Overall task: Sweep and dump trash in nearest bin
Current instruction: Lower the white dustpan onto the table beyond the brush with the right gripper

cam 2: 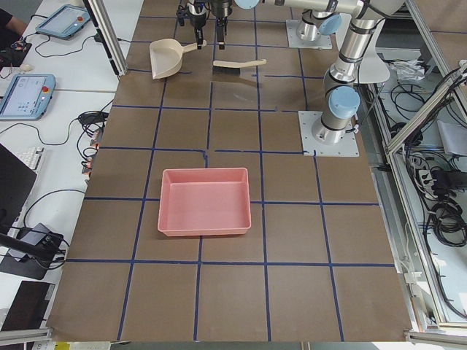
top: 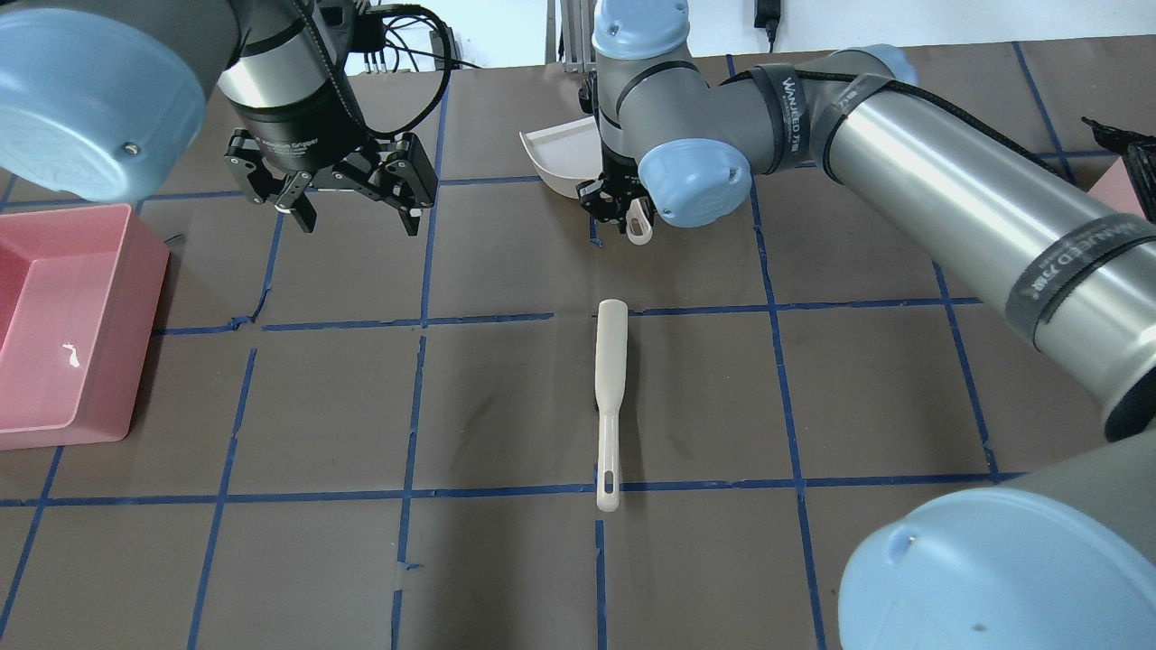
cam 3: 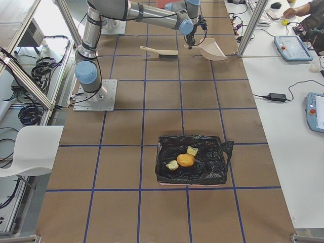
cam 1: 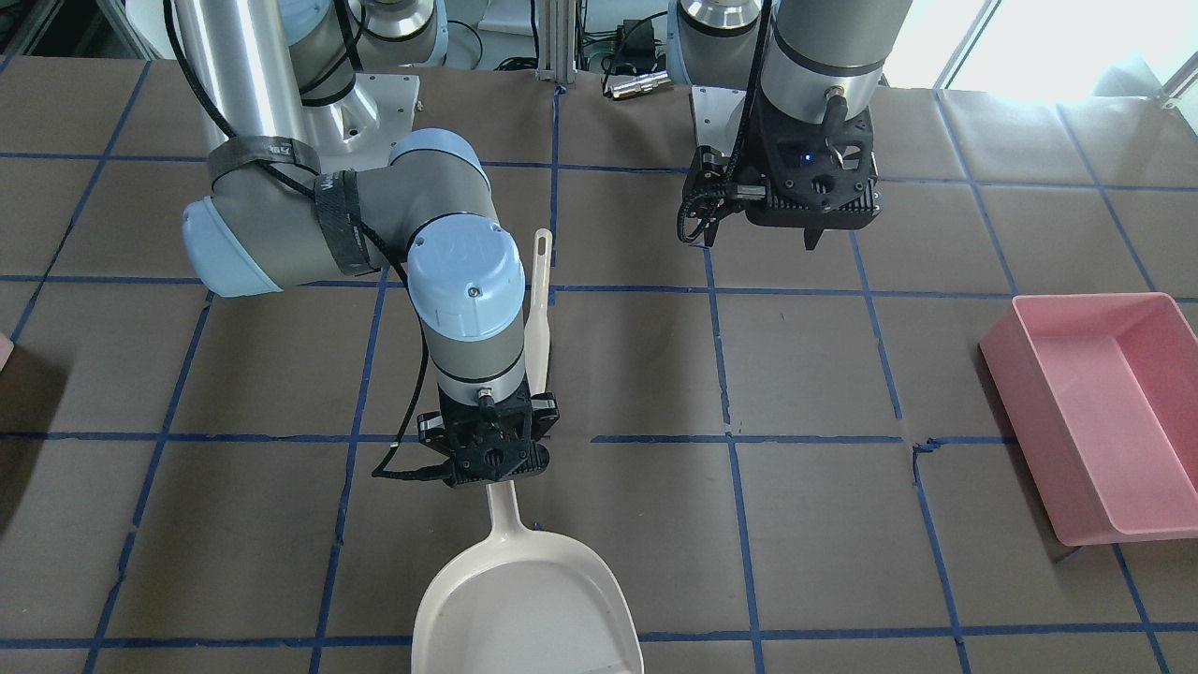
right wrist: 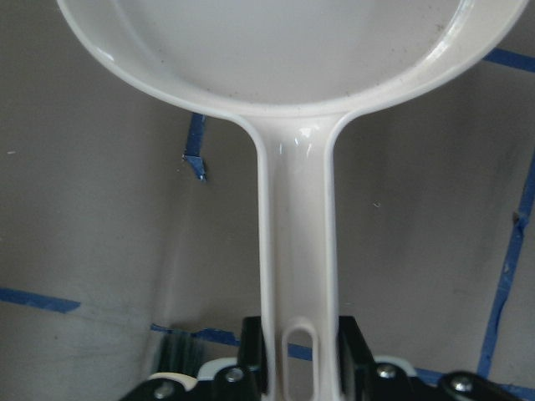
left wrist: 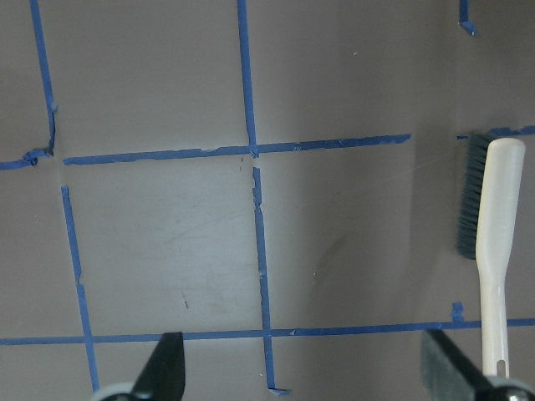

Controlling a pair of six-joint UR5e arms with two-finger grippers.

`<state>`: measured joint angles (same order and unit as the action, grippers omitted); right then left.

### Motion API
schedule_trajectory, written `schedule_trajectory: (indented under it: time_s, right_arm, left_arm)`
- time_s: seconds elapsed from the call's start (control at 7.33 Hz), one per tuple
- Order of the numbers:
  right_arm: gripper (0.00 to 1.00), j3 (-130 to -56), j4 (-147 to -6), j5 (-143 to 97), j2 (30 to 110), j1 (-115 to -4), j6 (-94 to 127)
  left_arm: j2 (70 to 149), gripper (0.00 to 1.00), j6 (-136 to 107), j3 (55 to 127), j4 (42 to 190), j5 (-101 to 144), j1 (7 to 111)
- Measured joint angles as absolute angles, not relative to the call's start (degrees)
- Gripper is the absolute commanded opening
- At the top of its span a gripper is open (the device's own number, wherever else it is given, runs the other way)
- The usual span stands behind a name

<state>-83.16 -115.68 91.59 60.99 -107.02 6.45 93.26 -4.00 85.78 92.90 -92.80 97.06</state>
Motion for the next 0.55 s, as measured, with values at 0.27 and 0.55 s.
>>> schedule_trajectory:
  time_s: [0.27,0.55]
  right_arm:
    - [0.03,-82.9,-115.8,90.2,59.3,-107.9,12.3]
    - [0.18,-82.9,-115.7,89.0,58.8,-108.7,14.8]
  left_arm:
    - [93.2,1.00,-4.0,86.0,92.9,-92.7,97.1]
    - [92.9,1.00,-4.0,86.5,92.9,-92.7,97.1]
